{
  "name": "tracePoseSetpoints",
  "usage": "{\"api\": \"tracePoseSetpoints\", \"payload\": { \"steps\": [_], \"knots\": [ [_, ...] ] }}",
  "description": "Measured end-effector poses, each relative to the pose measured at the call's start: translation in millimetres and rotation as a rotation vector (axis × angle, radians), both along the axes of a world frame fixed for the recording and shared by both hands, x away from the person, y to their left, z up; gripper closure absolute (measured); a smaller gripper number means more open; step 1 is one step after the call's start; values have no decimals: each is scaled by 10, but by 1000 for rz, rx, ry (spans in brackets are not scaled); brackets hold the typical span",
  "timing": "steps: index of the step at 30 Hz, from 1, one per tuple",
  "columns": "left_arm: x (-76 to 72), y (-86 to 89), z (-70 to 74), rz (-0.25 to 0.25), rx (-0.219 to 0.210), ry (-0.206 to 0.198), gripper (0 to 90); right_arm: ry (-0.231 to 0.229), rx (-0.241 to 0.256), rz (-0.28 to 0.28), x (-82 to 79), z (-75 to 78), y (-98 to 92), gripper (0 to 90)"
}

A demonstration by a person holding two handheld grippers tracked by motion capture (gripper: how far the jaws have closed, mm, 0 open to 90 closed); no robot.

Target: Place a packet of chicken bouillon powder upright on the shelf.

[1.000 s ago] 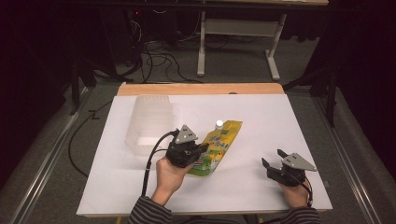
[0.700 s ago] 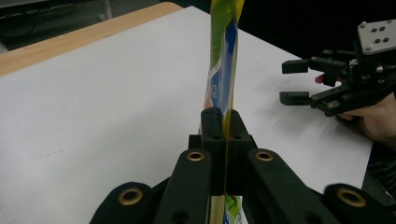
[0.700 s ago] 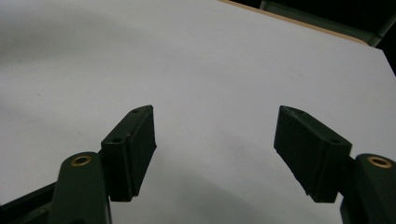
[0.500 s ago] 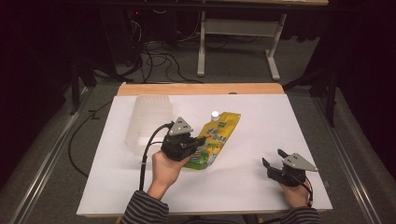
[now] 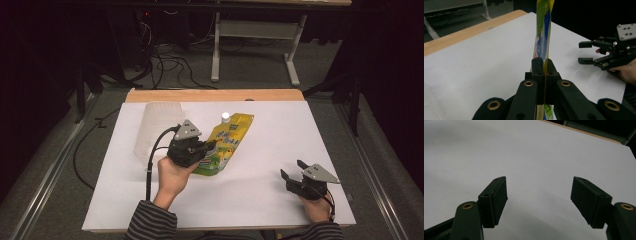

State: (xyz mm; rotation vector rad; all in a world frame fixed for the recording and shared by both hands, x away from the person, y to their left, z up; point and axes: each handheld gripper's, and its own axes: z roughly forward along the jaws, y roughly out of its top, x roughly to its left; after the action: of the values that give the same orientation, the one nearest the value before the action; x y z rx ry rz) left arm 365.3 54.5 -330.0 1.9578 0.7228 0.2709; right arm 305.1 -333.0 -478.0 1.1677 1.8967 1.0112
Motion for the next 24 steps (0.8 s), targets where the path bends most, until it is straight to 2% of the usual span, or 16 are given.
{"api": "tracePoseSetpoints", "payload": {
  "steps": [3,5,12,16,24],
  "knots": [
    [5,48,50,10,-4,-4,900,-3,2,-1,1,-2,2,300],
    [5,77,93,18,10,-15,900,-2,7,-3,-3,1,-4,300],
    [15,188,205,46,-12,-46,900,0,6,1,-6,1,-2,300],
    [16,256,268,63,-3,-65,900,1,9,-1,-5,3,-7,300],
    [39,395,325,94,-4,-79,900,-6,6,-2,-6,1,-6,300]
  ]
}}
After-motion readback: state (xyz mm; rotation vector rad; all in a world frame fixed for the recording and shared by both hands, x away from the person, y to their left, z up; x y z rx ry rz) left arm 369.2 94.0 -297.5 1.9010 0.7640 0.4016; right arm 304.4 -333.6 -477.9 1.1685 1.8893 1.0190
